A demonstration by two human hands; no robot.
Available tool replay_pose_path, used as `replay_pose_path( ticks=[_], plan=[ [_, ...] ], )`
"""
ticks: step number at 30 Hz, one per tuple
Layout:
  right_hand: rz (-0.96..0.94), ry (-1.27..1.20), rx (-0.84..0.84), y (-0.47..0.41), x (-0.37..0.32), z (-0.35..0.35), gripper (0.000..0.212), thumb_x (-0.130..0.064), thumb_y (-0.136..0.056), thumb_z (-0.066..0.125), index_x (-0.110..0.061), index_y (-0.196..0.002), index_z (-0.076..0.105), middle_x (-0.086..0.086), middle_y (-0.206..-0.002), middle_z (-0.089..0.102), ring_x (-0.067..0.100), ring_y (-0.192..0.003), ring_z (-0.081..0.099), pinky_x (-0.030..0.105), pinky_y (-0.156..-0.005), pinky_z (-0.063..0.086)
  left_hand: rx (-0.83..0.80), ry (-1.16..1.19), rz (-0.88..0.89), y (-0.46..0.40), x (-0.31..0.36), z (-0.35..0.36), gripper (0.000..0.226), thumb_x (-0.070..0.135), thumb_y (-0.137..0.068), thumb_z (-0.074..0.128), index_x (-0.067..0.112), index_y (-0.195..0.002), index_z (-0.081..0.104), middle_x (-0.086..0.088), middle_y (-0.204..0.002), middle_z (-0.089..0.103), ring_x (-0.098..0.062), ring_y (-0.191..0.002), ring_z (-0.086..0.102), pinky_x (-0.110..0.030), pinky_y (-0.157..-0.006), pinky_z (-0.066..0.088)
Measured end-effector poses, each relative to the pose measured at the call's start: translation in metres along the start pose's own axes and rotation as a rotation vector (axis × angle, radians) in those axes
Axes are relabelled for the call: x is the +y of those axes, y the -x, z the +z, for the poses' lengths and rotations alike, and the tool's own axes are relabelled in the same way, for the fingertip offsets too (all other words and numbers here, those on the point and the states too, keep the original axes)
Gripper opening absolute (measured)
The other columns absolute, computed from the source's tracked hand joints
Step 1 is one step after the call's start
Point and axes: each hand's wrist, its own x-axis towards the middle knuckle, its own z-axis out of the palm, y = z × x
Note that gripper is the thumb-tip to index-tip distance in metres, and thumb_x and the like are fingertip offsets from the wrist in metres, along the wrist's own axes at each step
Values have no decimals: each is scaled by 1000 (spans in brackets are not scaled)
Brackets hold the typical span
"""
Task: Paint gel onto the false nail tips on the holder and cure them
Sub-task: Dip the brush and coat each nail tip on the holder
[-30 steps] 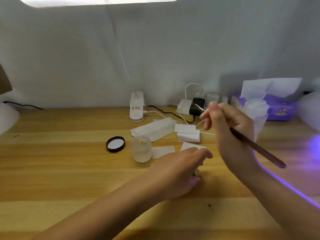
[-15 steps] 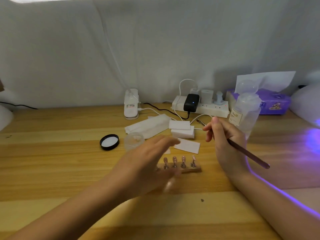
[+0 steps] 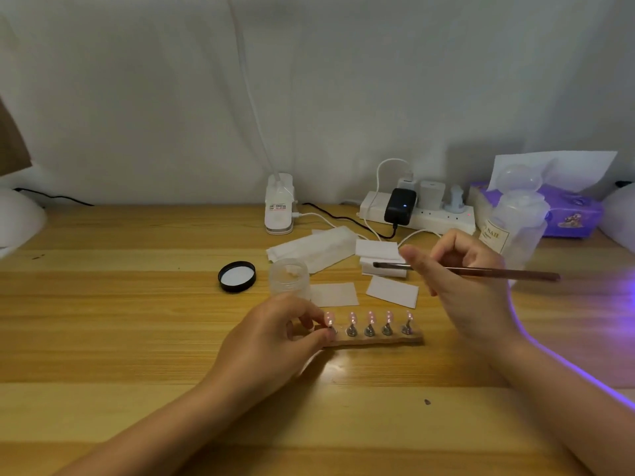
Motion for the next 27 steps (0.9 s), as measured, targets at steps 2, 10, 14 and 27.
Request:
replay_pose_path(
  ticks=[2, 10, 14, 27],
  plan=[
    [20, 18, -77, -4, -5, 7, 33, -44, -60, 66, -15, -65, 52, -7, -49, 57, 0, -44, 50, 12, -49, 44, 11, 26, 6, 1, -1, 1, 13, 42, -75, 67, 49, -72, 56, 20, -72, 52, 11, -71, 45, -11, -55, 34],
    [67, -8, -359, -40, -21, 53, 34, -47, -64, 64, -14, -69, 58, -5, -49, 61, -2, -44, 54, 5, -45, 38, 101, 172, 27, 3, -8, 12, 11, 38, -74, 70, 48, -72, 68, 21, -59, 51, -2, -56, 41, -17, -51, 27],
    [107, 151, -448, -55, -15, 74, 32, -43, -73, 69, -16, -67, 53, -4, -46, 62, -3, -45, 57, 13, -52, 41, 121, 200, 40, 3, -9, 13, 15, 37, -73, 71, 51, -76, 65, 15, -61, 51, -4, -56, 41, -19, -52, 29],
    [73, 456, -654, -66, -1, 117, 42, -39, -68, 78, -18, -52, 46, -12, -40, 43, -8, -42, 43, 8, -41, 33, 124, 197, 50, 4, -10, 13, 8, 38, -76, 70, 41, -69, 66, 28, -63, 53, -1, -59, 44, -15, -53, 28]
  ],
)
